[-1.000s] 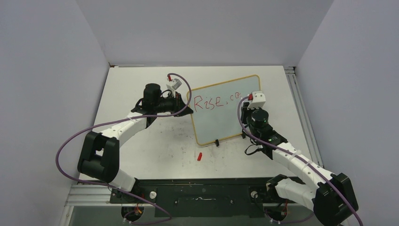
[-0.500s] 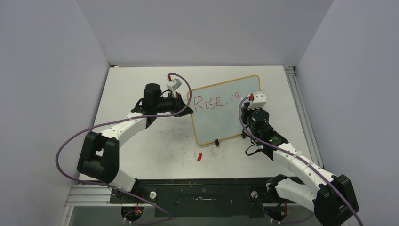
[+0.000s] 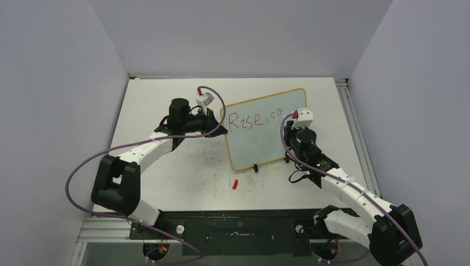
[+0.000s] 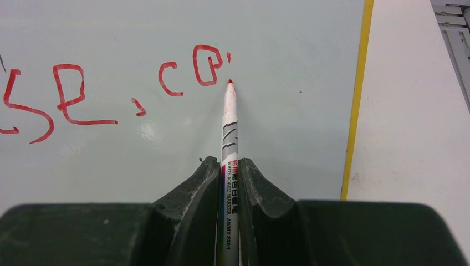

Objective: Write a sentence on the whiteboard

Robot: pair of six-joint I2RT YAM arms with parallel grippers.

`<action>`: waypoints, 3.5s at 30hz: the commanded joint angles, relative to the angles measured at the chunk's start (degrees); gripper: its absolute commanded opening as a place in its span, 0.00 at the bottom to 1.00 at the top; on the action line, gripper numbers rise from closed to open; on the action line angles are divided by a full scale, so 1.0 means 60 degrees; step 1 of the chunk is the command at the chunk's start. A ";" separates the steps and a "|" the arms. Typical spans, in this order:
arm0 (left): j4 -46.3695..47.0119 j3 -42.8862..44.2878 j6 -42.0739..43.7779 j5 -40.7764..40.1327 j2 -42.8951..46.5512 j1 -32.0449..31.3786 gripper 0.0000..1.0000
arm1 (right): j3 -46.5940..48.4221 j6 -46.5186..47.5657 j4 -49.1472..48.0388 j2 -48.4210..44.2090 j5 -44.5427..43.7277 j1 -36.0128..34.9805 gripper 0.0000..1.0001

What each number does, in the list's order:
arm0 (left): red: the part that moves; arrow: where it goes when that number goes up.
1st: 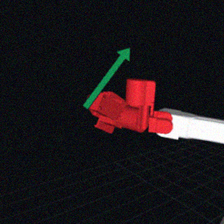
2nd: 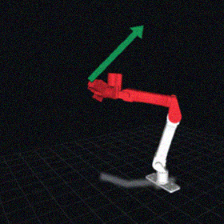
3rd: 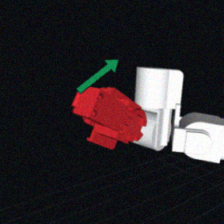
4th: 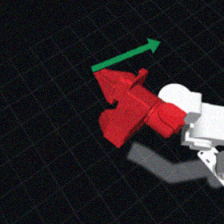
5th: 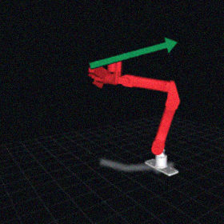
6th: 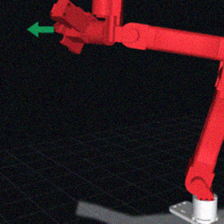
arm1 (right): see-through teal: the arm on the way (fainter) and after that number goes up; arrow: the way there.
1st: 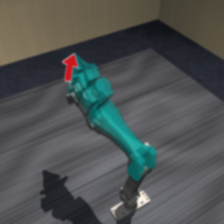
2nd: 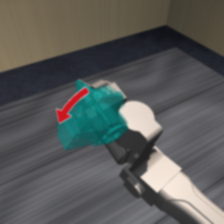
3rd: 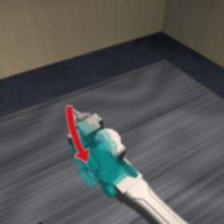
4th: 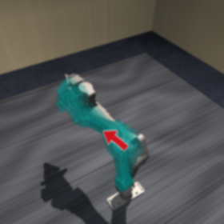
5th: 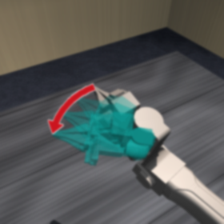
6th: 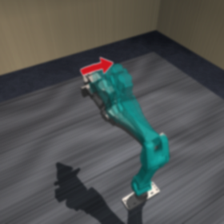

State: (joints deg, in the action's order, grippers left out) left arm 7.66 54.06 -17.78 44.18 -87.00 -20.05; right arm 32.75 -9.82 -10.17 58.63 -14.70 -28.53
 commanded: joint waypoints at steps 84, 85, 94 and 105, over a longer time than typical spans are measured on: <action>0.0027 0.0451 0.0297 0.0029 0.0336 0.0002 0.00 | 0.0496 -0.0042 0.0450 -0.0579 0.0126 0.0376 0.05; 0.0027 0.0452 0.0305 0.0020 0.0335 0.0002 0.00 | 0.0546 -0.0034 0.0507 -0.0641 0.0101 0.0376 0.05; -0.0072 0.0481 0.0392 -0.0027 0.0273 0.0002 0.00 | 0.0613 -0.0061 0.0341 -0.0578 0.0703 0.0956 0.05; -0.0105 0.0496 0.0400 -0.0030 0.0263 -0.0005 0.00 | 0.0528 -0.0095 -0.0035 -0.0446 0.1432 0.1489 0.05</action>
State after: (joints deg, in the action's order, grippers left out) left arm 6.52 54.35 -16.97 44.14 -87.00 -20.16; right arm 34.41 -10.31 -6.83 55.51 -8.05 -19.90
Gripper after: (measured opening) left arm 0.091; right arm 0.152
